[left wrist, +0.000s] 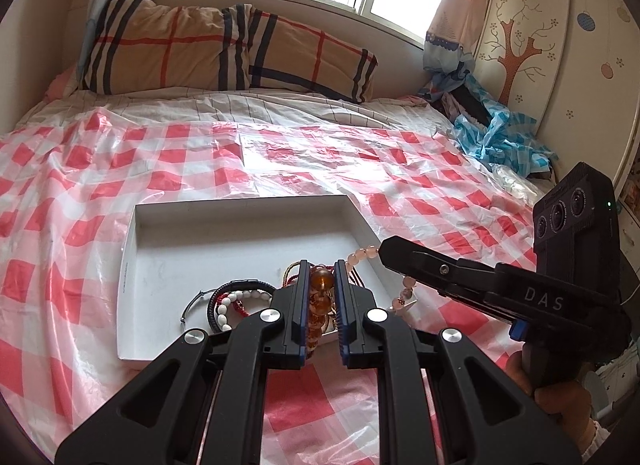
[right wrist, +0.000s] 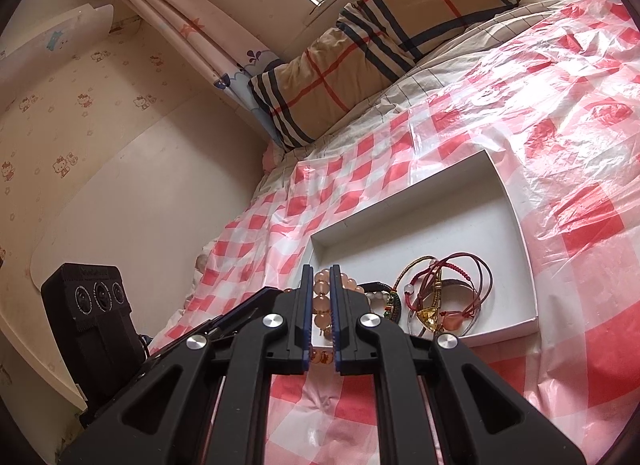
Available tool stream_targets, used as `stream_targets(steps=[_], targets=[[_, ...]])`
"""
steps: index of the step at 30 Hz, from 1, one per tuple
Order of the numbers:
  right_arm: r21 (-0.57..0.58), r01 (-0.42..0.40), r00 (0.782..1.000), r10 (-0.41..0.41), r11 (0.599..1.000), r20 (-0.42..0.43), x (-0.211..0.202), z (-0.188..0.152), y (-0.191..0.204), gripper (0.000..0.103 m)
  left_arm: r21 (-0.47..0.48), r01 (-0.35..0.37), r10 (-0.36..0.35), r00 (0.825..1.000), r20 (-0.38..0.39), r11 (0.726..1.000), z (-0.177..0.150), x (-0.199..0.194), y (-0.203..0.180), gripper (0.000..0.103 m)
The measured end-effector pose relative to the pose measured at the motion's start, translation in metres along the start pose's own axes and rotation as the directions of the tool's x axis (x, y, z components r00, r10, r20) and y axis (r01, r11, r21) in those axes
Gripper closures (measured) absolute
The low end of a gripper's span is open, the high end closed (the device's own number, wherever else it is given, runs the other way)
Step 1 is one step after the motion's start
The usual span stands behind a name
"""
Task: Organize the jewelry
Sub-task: 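Carry both bracelets over the white box and open both grippers inside it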
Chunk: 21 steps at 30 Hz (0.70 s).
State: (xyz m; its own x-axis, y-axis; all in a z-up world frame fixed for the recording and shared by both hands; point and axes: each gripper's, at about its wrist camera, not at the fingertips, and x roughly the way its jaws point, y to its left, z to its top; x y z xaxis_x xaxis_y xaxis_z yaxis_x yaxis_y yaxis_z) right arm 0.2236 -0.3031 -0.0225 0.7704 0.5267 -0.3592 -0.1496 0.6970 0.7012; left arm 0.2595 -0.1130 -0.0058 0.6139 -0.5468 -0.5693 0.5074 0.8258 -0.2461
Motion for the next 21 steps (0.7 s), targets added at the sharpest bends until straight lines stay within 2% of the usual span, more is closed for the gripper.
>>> stream_targets(steps=[21], targets=[[0.009,-0.004,1.000,0.004,1.000,-0.008,0.026,0.002,-0.010,0.094,-0.028,-0.009,0.009,1.000,-0.015,1.000,-0.001,0.035,0.021,0.092]])
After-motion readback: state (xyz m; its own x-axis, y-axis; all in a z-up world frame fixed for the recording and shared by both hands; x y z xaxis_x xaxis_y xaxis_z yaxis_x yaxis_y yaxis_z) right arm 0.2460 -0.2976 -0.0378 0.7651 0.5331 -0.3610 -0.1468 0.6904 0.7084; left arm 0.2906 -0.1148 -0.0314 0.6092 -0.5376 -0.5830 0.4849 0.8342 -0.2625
